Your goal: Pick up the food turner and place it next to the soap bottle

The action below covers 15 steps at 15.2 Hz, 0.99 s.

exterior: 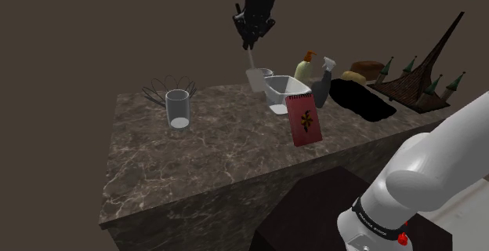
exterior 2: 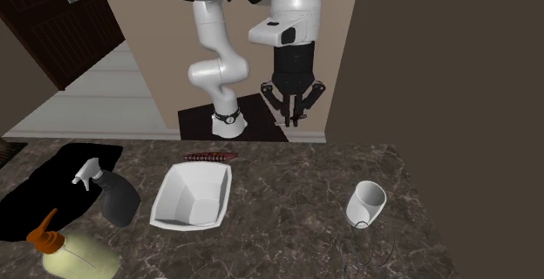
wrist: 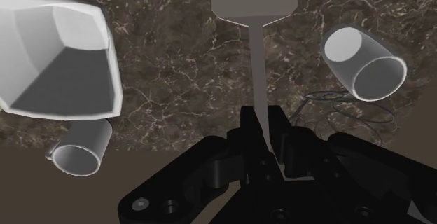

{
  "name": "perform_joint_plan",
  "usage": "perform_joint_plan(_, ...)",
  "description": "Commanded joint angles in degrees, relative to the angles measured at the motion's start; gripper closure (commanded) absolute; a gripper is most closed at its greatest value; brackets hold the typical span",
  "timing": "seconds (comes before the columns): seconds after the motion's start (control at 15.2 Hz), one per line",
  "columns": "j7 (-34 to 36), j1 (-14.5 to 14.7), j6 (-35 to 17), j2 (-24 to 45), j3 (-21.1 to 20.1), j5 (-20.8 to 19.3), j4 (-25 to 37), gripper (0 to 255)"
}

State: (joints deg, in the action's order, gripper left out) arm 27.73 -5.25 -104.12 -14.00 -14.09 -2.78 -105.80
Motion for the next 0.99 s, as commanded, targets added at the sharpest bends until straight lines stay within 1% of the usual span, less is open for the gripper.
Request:
perform_joint_plan(0.0,-1.42,-0.37,0.26,-1.27,0.94,0.36,-0.93,255)
perform_joint_plan(0.46,-11.05,-2.72,-0.18,-9.48,7.93,1.45,-9.05,255)
perform_joint_plan(0.92,-20.53,-5.24,0.21,-15.00,15.30,0.55,-13.86,255)
